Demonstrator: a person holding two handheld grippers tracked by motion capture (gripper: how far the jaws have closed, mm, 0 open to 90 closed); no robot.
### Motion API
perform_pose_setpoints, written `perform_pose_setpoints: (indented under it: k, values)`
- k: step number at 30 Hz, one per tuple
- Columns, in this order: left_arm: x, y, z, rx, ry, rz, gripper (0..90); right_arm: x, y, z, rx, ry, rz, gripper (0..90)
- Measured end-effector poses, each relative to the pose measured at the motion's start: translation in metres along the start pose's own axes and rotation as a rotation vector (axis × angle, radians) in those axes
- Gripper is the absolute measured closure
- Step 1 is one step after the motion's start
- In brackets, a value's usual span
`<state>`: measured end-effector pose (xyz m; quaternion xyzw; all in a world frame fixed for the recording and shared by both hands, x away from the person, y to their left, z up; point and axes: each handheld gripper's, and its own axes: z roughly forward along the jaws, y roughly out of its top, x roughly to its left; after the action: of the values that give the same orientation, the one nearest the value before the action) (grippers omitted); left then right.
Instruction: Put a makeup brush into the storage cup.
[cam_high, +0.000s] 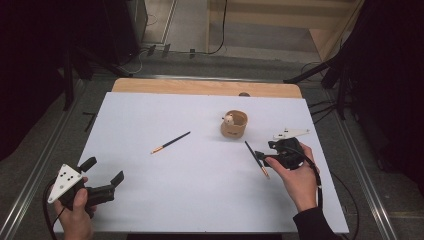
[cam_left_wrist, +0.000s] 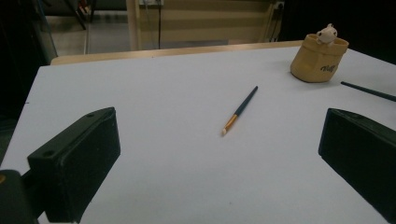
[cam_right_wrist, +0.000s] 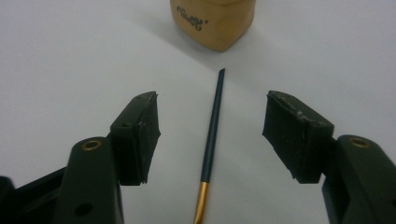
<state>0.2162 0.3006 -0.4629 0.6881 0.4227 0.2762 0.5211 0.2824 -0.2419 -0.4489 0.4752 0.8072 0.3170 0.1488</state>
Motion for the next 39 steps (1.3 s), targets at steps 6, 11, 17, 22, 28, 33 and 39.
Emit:
perform_pose_setpoints:
  k: [6, 11, 17, 22, 28, 33, 39]
  values:
    - [0.0, 0.0, 0.0, 0.001, 0.001, -0.002, 0.0, 0.005, 0.007, 0.011, 0.062, -0.03, 0.009, 33.5]
    - [0.001, 0.0, 0.0, 0.001, 0.001, -0.001, 0.0, 0.008, 0.008, 0.022, 0.144, -0.04, 0.011, 40.6]
    - [0.002, 0.0, -0.001, 0.001, 0.003, 0.001, 0.0, 0.007, 0.007, 0.024, 0.159, -0.017, 0.026, 44.3]
    - [0.0, 0.0, 0.0, 0.002, 0.003, 0.001, 0.0, 0.005, 0.006, 0.028, 0.194, -0.017, 0.04, 48.5]
    - [0.002, 0.001, -0.001, 0.003, 0.006, 0.005, 0.0, 0.005, 0.004, 0.032, 0.233, -0.021, 0.014, 51.1]
    - [0.003, 0.0, -0.002, 0.0, 0.011, -0.001, 0.0, 0.005, 0.004, 0.035, 0.266, -0.02, 0.023, 53.0]
    - [0.002, 0.0, -0.001, 0.004, 0.008, 0.005, 0.0, 0.008, 0.007, 0.039, 0.319, -0.002, 0.045, 61.3]
